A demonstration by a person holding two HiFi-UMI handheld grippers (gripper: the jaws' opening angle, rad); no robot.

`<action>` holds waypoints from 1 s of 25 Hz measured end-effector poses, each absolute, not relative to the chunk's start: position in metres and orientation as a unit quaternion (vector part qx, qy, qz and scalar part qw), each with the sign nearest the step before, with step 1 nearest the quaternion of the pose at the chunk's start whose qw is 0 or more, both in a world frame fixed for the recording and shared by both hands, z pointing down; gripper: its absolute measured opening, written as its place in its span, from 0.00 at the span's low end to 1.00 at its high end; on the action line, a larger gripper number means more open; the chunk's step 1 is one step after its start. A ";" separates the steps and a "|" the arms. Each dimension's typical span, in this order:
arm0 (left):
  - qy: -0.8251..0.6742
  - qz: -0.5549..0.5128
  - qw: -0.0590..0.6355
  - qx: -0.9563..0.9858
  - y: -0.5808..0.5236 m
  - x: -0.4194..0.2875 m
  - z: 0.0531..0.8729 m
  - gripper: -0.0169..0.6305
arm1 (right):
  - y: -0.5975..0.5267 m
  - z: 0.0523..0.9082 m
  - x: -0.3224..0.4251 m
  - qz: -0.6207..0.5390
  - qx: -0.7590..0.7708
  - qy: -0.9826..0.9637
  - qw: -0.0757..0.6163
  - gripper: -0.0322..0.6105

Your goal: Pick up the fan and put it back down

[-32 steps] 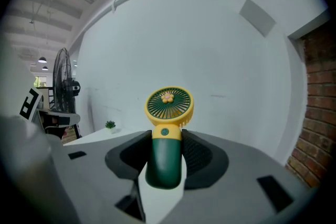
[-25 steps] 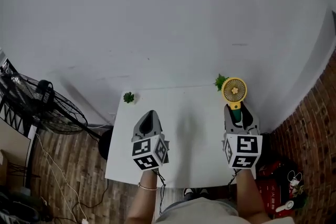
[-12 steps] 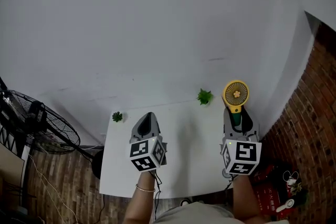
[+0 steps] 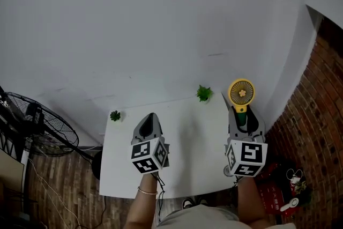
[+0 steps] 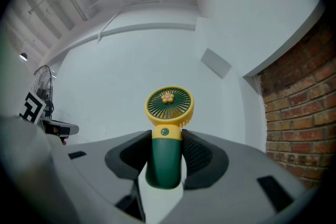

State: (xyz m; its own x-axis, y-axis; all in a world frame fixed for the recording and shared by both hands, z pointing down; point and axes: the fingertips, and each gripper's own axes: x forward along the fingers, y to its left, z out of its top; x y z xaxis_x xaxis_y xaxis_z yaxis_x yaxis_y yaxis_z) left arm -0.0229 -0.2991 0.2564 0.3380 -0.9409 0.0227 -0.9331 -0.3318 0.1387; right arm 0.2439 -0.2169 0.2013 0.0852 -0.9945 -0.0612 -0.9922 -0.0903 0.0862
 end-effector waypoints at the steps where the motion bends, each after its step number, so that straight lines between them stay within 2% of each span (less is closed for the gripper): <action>1: -0.575 -0.028 0.065 0.815 -0.298 -0.022 0.259 0.05 | -0.217 0.203 0.244 -0.050 0.736 -0.675 0.013 0.33; 14: -0.597 0.015 0.106 0.795 -0.288 -0.037 0.313 0.04 | -0.229 0.248 0.235 -0.007 0.717 -0.696 0.038 0.33; 25: -0.601 0.083 0.176 0.775 -0.274 -0.037 0.410 0.05 | -0.238 0.345 0.229 0.079 0.696 -0.707 0.098 0.33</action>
